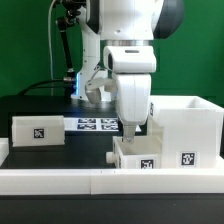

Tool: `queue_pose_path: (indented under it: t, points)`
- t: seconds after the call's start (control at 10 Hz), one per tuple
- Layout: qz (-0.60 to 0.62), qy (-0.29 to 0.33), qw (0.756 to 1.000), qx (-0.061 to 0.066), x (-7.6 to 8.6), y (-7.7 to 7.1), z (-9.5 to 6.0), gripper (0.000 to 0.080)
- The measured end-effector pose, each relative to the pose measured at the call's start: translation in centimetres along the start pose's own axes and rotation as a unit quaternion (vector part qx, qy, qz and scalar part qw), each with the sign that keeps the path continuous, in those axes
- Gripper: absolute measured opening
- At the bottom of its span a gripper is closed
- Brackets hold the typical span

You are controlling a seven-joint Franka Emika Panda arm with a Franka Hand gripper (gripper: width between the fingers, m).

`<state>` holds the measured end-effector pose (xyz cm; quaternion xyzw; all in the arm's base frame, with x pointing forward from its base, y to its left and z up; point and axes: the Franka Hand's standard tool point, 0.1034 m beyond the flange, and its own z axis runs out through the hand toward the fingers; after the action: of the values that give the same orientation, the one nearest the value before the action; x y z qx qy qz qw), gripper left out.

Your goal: Assemble drawer

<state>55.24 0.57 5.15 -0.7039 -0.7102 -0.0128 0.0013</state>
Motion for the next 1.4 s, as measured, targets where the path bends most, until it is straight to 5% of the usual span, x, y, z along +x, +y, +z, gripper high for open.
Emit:
queue_pose_path:
  t: [0.2, 0.4, 0.5, 0.8, 1.1, 1.4]
  points:
    - [-0.024, -0.004, 1.0, 0.011, -1.7, 0.9, -0.8, 0.0646]
    - [-0.054, -0.002, 0.998, 0.033, -3.7, 3.6, -1.1, 0.0649]
    - [-0.059, -0.002, 0.998, 0.027, -3.9, 4.9, -0.9, 0.0649]
    - [-0.056, -0.001, 0.998, 0.03, -4.5, 4.6, -0.7, 0.0649]
    - [-0.05, 0.067, 0.996, 0.042, -5.2, 3.7, 1.1, 0.0649]
    - [-0.039, 0.119, 0.991, 0.053, -4.1, 3.9, 2.6, 0.0649]
